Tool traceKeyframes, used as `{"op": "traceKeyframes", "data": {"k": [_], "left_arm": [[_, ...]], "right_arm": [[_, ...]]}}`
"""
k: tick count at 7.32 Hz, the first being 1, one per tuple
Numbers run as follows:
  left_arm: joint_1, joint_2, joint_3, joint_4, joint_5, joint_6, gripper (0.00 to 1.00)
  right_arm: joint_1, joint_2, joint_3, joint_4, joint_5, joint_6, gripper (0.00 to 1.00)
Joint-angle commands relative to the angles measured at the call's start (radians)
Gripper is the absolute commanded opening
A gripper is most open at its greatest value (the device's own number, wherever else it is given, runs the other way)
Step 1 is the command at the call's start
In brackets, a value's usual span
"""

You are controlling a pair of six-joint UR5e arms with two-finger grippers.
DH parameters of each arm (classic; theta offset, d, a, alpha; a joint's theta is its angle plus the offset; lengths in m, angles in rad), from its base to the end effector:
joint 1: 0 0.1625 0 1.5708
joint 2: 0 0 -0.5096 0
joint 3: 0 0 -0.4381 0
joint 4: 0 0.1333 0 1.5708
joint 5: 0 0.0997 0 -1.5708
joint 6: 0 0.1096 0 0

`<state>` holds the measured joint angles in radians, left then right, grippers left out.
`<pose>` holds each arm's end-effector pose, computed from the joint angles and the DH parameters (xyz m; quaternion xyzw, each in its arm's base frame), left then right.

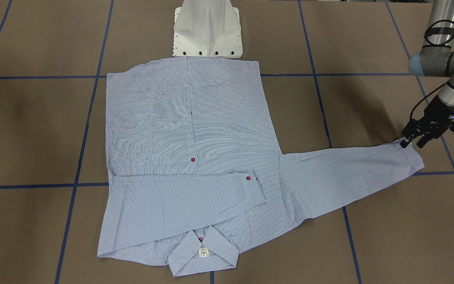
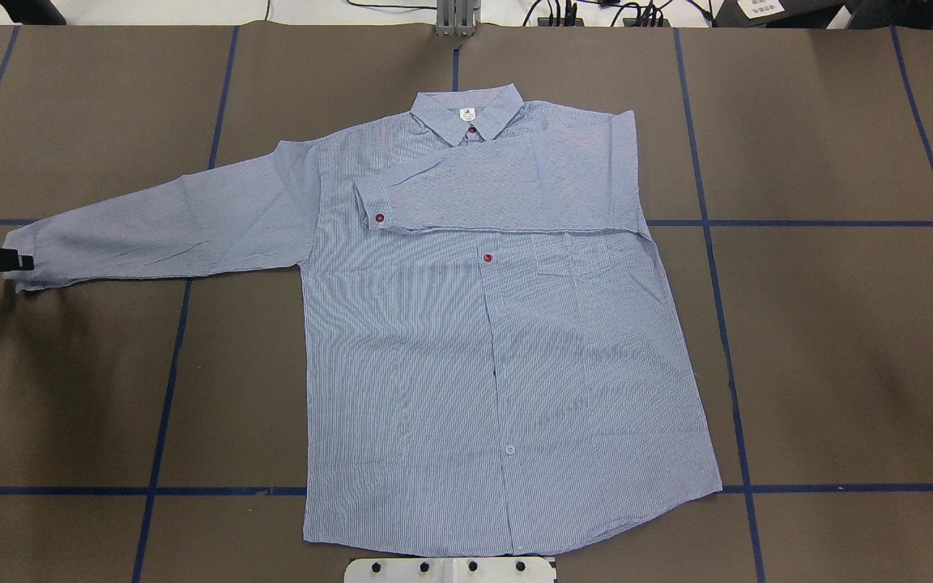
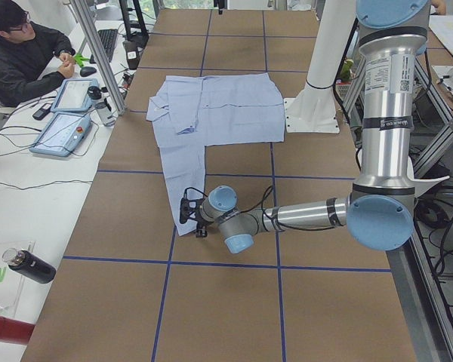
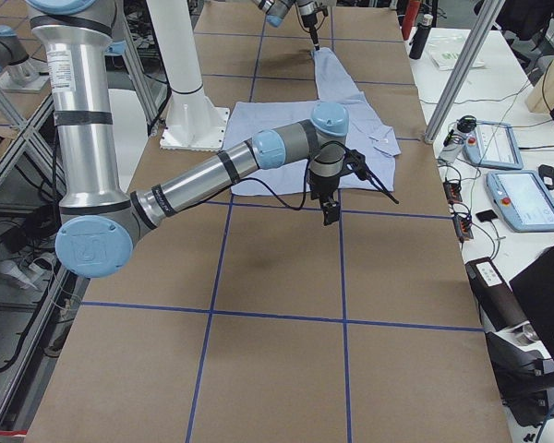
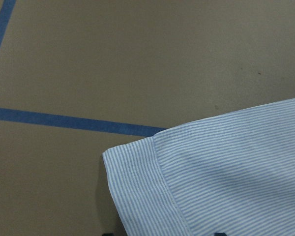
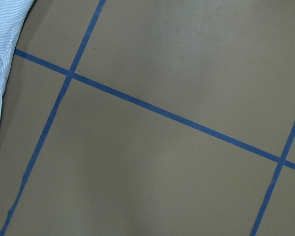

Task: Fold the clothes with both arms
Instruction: 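Lower the left gripper to the cuff of the other sleeve and grasp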

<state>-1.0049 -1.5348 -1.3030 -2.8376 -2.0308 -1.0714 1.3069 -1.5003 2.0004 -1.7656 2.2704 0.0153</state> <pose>0.2166 -0.4989 0.7771 0.1605 0.4673 -0.1136 0.8619 -0.0805 -0.5383 0.5108 0.0943 -0.3553 -0.1668 0.9149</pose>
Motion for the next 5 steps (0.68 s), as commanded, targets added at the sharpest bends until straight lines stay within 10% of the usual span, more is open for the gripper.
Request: {"op": "traceKeyframes", "data": {"k": [1,5], "left_arm": [[0.012,-0.001,0.007,-0.013,0.000,-0.001,0.74],[0.019,-0.001,0.004,-0.013,0.000,-0.019,0.31]], "right_arm": [[0.000,0.000,0.001,0.000,0.000,0.000,1.00],[0.000,0.000,0.001,0.000,0.000,0.002,1.00]]}}
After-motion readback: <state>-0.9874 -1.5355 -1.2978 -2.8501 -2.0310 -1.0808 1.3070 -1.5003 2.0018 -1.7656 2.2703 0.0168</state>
